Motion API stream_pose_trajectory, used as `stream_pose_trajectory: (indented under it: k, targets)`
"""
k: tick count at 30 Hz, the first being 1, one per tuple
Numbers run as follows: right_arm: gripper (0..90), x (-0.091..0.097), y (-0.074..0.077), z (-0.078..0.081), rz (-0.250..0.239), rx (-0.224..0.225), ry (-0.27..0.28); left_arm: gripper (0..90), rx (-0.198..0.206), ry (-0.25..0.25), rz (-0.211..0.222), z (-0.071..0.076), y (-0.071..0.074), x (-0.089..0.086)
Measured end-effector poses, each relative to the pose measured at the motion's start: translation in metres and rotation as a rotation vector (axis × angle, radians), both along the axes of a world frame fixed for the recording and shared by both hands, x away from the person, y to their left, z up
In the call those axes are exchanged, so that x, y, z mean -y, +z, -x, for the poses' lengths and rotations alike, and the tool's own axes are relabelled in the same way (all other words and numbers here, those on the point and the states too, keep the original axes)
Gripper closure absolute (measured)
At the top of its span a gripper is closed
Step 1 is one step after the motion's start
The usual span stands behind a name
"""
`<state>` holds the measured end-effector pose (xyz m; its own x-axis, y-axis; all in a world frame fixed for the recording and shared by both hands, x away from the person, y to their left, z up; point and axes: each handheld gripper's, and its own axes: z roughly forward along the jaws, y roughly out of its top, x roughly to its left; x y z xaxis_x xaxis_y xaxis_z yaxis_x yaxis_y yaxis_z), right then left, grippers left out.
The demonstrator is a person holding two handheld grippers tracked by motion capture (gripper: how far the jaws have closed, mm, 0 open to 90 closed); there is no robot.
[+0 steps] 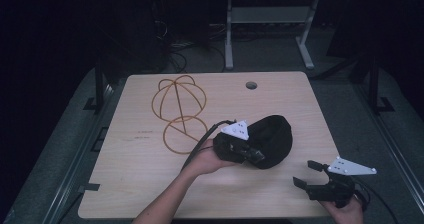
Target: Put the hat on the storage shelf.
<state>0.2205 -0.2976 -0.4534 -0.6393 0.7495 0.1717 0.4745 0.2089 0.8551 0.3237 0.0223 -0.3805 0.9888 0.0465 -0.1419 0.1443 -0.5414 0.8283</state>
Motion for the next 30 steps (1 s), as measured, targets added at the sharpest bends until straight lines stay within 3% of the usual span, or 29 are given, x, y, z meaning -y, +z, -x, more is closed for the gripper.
stream_pose_trajectory:
  k: [10, 13, 16, 22, 25, 28, 30]
  targets:
    - [14.5, -0.005, 0.022, -0.011, -0.070, 0.052, 0.020, 82.1, -0.011, 0.008, 0.089, -0.005, 0.021, -0.009]
    - [14.6, -0.008, 0.030, -0.019, -0.098, 0.070, 0.030, 82.1, -0.030, 0.006, 0.117, -0.007, 0.026, -0.010]
    - [14.7, -0.012, 0.032, -0.027, -0.123, 0.078, 0.041, 82.2, -0.044, 0.000, 0.151, -0.009, 0.030, -0.012]
    - [15.6, -0.019, 0.031, -0.042, -0.156, 0.068, 0.053, 82.2, -0.049, -0.018, 0.170, -0.007, 0.034, -0.012]
    - [19.0, -0.021, 0.030, -0.047, -0.176, 0.062, 0.063, 82.2, -0.049, -0.030, 0.181, -0.005, 0.037, -0.011]
    - [27.4, -0.022, 0.028, -0.049, -0.203, 0.060, 0.085, 82.2, -0.040, -0.046, 0.183, -0.003, 0.038, -0.008]
    - [37.9, -0.022, 0.026, -0.050, -0.221, 0.057, 0.108, 82.3, -0.033, -0.053, 0.184, -0.002, 0.040, -0.007]
